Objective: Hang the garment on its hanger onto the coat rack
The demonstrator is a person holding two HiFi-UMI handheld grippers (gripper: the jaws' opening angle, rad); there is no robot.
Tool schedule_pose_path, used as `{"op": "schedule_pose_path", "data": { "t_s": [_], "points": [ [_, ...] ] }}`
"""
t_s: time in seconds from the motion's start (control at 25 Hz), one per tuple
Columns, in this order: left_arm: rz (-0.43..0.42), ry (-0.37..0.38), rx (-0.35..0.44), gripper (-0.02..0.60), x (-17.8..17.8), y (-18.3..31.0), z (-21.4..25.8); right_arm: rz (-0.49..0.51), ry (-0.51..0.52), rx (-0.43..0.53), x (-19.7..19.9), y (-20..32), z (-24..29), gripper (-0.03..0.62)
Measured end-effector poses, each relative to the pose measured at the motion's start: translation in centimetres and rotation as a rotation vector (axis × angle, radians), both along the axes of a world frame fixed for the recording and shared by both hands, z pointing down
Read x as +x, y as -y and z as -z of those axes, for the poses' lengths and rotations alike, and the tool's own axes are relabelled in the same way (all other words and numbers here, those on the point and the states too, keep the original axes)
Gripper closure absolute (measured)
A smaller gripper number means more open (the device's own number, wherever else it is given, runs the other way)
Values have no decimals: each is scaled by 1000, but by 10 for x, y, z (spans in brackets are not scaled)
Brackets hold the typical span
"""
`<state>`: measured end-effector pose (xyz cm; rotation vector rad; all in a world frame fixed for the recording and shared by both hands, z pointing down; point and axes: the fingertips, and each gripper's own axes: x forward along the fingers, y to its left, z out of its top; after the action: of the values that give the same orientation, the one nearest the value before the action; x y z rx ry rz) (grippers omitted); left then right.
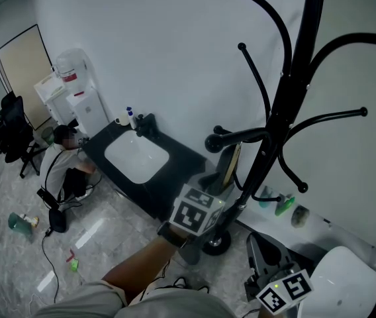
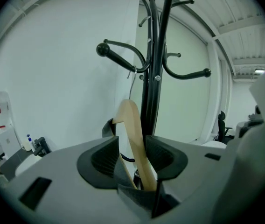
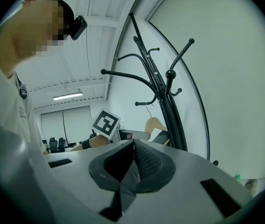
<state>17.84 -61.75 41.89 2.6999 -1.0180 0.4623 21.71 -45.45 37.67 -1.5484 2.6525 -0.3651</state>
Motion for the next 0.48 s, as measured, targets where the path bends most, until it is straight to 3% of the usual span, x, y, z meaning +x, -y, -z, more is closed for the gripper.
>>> {"op": "schedule_pose_path", "data": {
  "t_s": [0.28,0.4,0.48],
  "points": [
    [-1,-9,79,413,-24,-21,31,30,2,-1,-16,8,-1,578],
    [-24,-53,113,416,-28,-40,48,39,2,0,-21,10,0,579],
    [-61,-99,115,479,-29,-58,56,42,-3,1,-25,10,1,579]
  ]
}}
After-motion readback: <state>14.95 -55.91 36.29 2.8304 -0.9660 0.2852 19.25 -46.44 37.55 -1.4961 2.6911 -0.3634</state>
